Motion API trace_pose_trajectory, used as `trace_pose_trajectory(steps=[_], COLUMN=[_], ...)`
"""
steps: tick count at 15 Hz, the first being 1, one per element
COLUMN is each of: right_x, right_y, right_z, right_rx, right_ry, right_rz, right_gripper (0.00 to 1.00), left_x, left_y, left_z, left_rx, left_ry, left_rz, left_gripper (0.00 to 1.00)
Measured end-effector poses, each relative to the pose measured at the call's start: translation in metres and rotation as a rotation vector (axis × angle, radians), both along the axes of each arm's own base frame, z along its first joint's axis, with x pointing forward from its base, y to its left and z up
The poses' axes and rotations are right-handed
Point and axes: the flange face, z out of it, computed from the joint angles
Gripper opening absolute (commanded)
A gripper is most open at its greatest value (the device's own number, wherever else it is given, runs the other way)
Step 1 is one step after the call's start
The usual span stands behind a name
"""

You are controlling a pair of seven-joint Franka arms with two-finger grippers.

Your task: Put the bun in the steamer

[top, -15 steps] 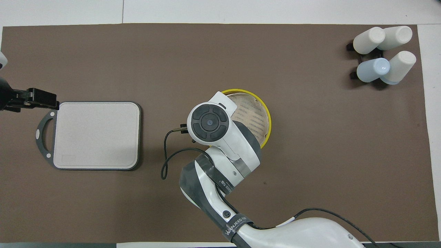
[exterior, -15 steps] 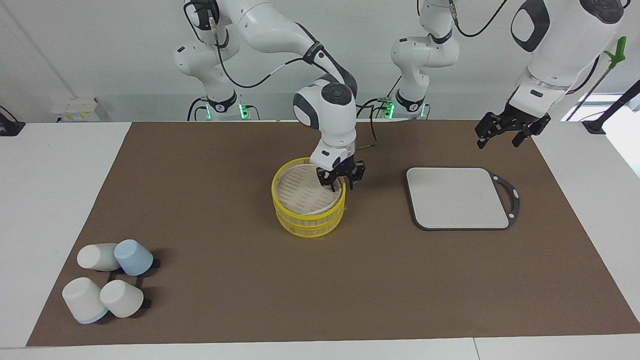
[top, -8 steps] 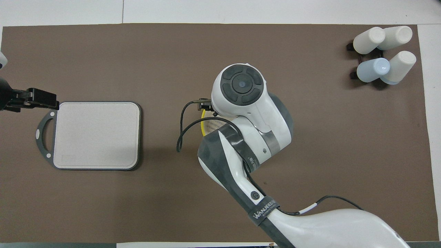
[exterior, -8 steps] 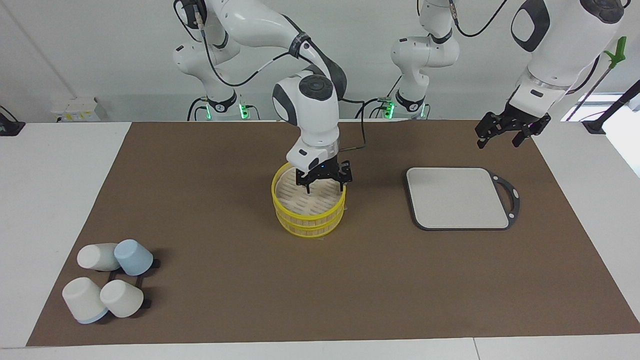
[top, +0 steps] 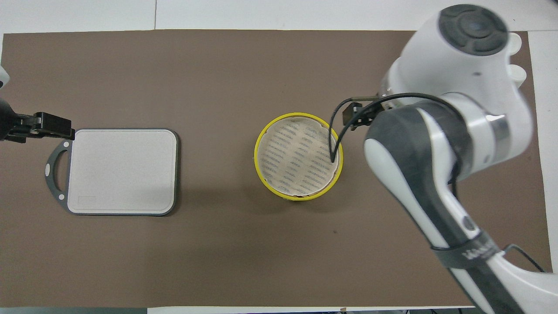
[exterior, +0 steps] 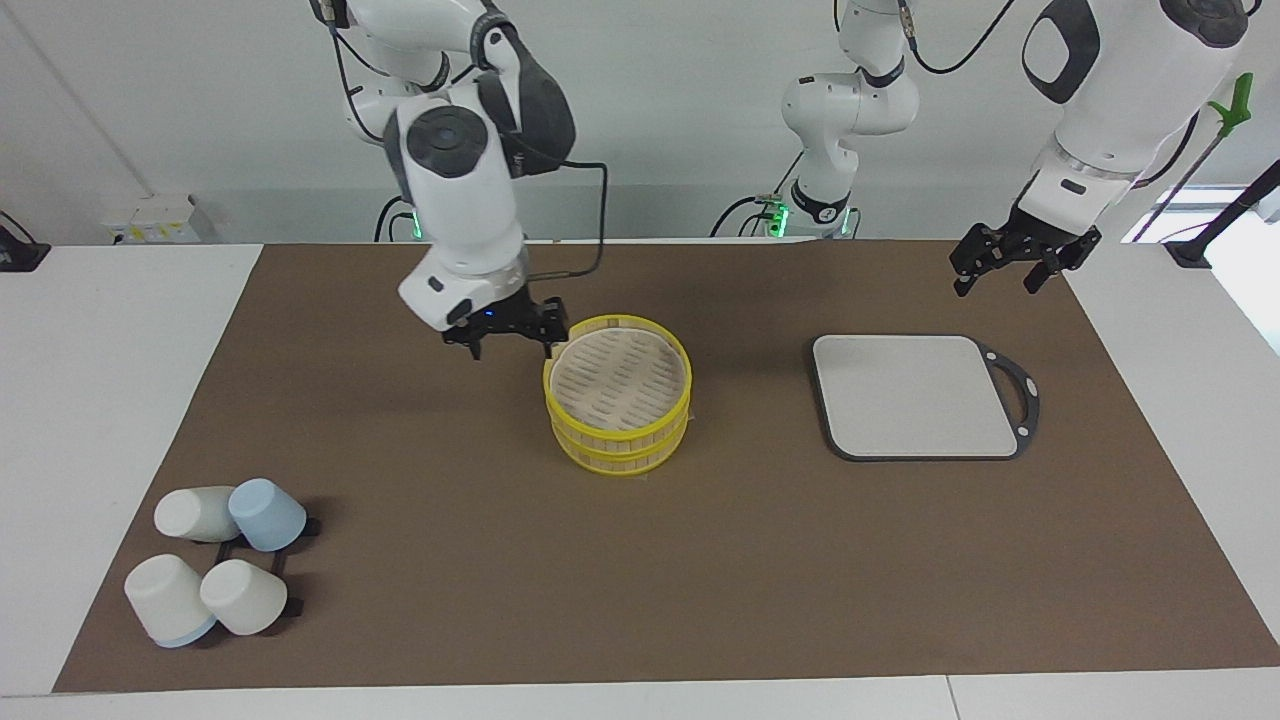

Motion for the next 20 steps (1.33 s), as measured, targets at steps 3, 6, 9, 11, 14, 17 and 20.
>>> trace_pose_trajectory(steps=[3, 6, 9, 11, 14, 17, 20], right_x=[-0.022, -0.051, -0.06, -0.061, -0.063, -0.06, -0.058], right_y=[-0.111, -0.17, -0.17, -0.163, -0.16, -0.162, -0.159], right_z=[0.047, 0.072, 0.079, 0.079, 0.076, 0.078, 0.076], right_rx=[0.014, 0.042, 0.047, 0.046, 0.046, 0.031, -0.005], right_ry=[0.057, 0.102, 0.1, 0.102, 0.104, 0.059, 0.052], right_rz=[-0.043, 0.019, 0.036, 0.049, 0.053, 0.053, 0.071], right_gripper=[1.0, 1.0, 1.0, 1.0, 1.0, 1.0, 1.0], left_x=[0.0, 0.0, 0.0, 0.0, 0.0, 0.0, 0.0], left_y=[0.0, 0.0, 0.0, 0.0, 0.0, 0.0, 0.0], left_z=[0.0, 0.0, 0.0, 0.0, 0.0, 0.0, 0.0], left_rx=[0.0, 0.0, 0.0, 0.0, 0.0, 0.0, 0.0], left_ry=[0.001, 0.001, 0.001, 0.001, 0.0, 0.0, 0.0], left_rz=[0.0, 0.0, 0.0, 0.0, 0.0, 0.0, 0.0], left_gripper=[1.0, 1.0, 1.0, 1.0, 1.0, 1.0, 1.0])
